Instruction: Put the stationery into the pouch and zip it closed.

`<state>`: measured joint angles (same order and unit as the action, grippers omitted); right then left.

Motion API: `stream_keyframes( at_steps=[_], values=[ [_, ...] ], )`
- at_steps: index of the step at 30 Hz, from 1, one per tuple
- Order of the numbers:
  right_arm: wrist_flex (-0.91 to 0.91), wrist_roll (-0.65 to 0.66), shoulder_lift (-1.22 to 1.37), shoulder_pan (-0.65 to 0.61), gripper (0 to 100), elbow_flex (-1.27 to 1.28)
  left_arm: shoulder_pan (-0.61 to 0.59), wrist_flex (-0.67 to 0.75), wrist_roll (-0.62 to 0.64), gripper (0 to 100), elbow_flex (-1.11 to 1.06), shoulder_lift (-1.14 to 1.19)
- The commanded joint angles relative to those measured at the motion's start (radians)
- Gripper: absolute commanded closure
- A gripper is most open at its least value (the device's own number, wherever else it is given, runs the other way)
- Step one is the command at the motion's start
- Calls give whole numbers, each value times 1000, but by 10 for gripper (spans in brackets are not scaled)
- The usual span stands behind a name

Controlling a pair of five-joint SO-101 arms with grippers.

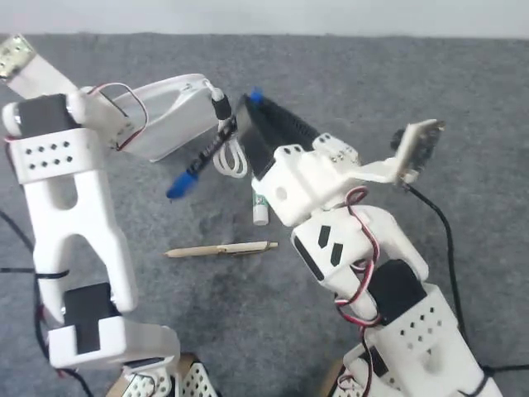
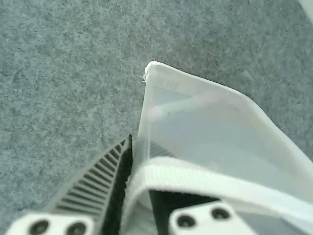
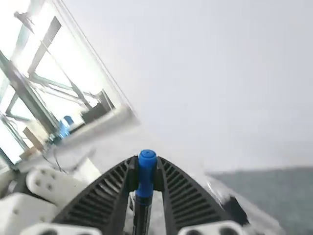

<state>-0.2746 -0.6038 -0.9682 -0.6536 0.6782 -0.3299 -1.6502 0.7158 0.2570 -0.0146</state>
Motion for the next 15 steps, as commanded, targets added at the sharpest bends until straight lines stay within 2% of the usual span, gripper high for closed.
stream_keyframes(
  at_steps=[1, 3, 9, 15],
  values=[
    [130, -9, -39, -5, 992, -6, 2, 5, 5, 991, 28, -20],
    [191, 3, -30, -5, 992, -6, 2, 5, 5, 991, 28, -20],
    [429, 195, 97, -2, 992, -9, 2, 5, 5, 991, 28, -20],
    [645, 316, 231, -1, 992, -11, 2, 5, 5, 991, 28, -20]
  ],
)
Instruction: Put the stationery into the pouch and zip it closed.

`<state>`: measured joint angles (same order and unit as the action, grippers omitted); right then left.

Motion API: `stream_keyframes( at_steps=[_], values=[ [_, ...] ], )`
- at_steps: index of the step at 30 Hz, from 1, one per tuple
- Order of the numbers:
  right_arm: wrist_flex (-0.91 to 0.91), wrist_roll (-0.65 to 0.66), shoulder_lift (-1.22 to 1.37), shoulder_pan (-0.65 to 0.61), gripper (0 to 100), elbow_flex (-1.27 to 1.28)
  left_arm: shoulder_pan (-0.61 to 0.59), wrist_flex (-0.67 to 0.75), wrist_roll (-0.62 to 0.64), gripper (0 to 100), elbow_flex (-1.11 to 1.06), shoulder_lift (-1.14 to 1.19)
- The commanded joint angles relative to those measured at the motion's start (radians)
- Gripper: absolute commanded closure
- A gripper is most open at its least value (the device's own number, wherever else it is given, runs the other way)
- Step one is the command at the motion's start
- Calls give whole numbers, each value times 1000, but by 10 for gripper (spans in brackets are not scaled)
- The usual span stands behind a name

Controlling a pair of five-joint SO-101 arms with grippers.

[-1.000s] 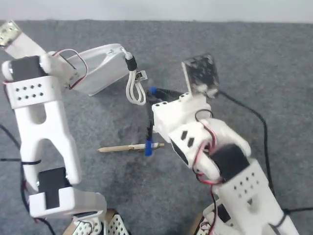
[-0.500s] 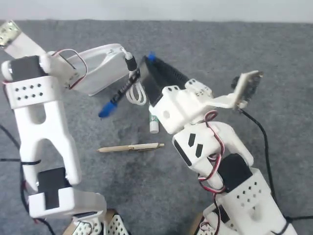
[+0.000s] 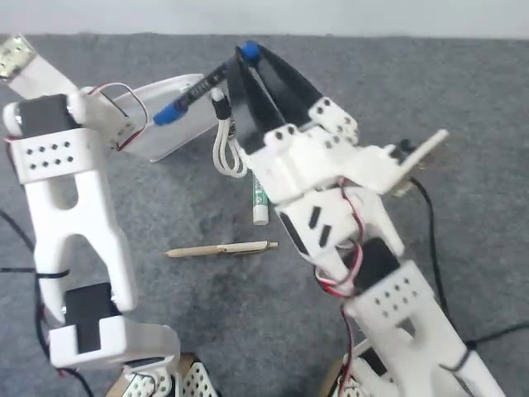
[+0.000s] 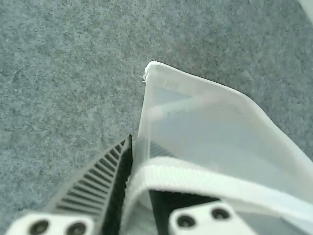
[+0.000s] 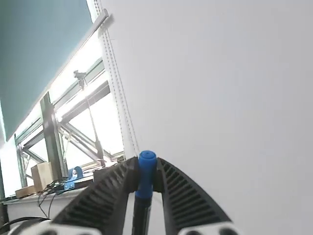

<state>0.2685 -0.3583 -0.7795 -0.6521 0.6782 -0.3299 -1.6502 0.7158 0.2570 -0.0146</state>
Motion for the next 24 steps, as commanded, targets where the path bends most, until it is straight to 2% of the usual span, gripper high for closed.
stream_keyframes(
  at_steps=[1, 8, 16, 24],
  values=[
    [133, 101, 64, -2, 992, -11, 2, 5, 5, 991, 28, -20],
    [303, 259, 225, -8, 992, -12, 2, 5, 5, 991, 28, -20],
    [318, 298, 318, -12, 992, -20, 2, 12, 5, 991, 12, -21],
    [122, 730, 381, -173, 992, -107, 2, 12, 5, 991, 12, -21]
  ],
)
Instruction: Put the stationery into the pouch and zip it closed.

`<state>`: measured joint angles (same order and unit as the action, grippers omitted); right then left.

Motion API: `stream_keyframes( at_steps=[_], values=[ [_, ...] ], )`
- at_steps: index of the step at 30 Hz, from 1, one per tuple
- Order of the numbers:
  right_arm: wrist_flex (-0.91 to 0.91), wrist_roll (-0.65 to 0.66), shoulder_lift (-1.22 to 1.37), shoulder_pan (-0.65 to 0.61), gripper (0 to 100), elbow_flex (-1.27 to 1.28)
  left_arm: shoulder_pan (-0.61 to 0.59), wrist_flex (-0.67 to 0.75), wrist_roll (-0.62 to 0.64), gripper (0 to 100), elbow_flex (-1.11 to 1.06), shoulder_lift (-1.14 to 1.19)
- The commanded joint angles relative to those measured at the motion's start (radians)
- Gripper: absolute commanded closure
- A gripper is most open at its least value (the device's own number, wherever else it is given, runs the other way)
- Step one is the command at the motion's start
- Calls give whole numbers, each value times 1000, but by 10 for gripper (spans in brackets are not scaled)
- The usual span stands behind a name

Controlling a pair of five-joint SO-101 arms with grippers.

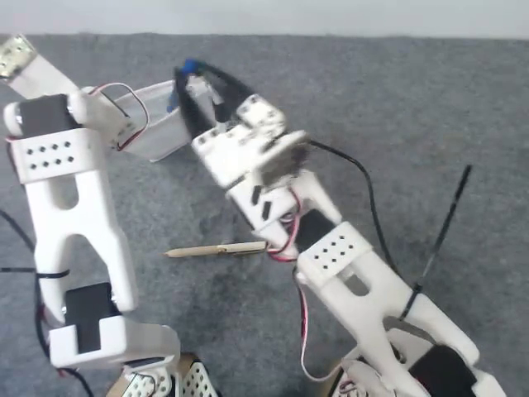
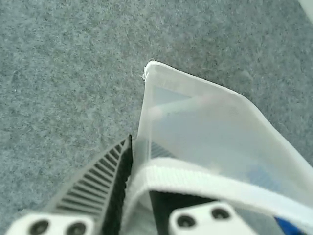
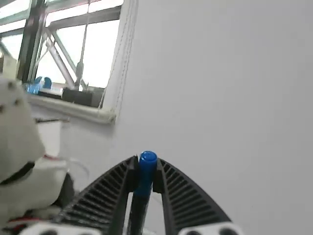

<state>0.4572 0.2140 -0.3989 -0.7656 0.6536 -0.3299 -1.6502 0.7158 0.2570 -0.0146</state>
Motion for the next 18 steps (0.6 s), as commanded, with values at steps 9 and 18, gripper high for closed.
stream_keyframes(
  at_steps=[9, 18],
  values=[
    [-93, 572, 140, -107, 989, -92, 2, 12, 5, 991, 12, -21],
    [-91, 582, 165, -107, 779, -91, 2, 12, 5, 991, 10, -21]
  ],
)
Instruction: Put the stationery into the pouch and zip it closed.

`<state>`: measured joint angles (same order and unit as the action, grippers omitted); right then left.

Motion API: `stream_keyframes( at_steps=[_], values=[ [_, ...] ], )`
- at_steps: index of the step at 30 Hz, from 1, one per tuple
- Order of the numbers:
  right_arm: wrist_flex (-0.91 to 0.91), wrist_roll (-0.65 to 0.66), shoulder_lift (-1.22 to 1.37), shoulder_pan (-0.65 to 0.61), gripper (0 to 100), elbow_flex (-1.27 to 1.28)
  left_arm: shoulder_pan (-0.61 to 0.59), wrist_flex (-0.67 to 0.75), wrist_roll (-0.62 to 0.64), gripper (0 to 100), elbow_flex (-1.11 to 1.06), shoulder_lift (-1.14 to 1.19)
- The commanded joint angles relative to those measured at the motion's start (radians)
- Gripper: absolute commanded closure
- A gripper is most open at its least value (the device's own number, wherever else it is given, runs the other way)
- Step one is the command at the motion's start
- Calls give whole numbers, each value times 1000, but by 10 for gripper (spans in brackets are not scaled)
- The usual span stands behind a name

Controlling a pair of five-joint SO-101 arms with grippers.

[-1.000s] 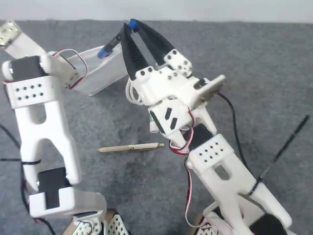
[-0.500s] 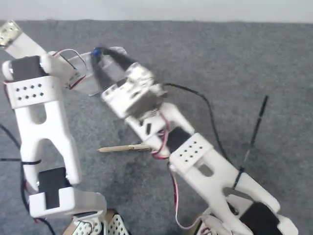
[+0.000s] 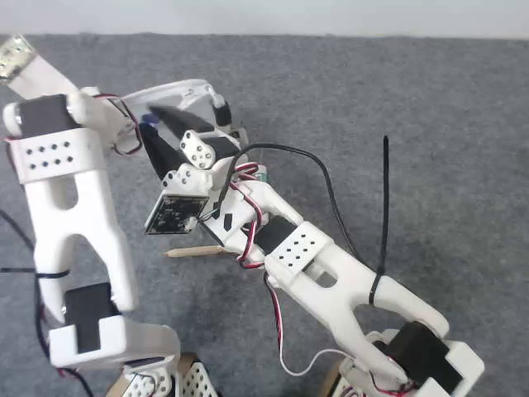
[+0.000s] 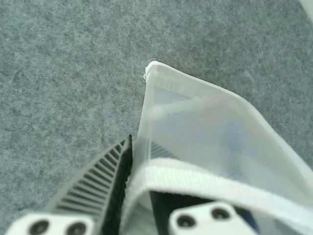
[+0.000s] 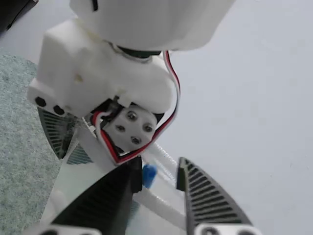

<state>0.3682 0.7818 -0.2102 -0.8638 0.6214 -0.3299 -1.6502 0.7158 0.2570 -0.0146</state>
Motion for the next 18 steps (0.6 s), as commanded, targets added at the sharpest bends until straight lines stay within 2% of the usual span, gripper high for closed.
stream_keyframes(
  at_steps=[1, 6, 18],
  values=[
    [-2, 14, -33, -8, 778, -55, 2, 12, 5, 991, 10, -21],
    [-24, -49, -127, -8, 778, -14, 2, 12, 5, 991, 10, -20],
    [-395, -387, -458, 76, 778, 78, 2, 12, 5, 991, 8, -20]
  ],
)
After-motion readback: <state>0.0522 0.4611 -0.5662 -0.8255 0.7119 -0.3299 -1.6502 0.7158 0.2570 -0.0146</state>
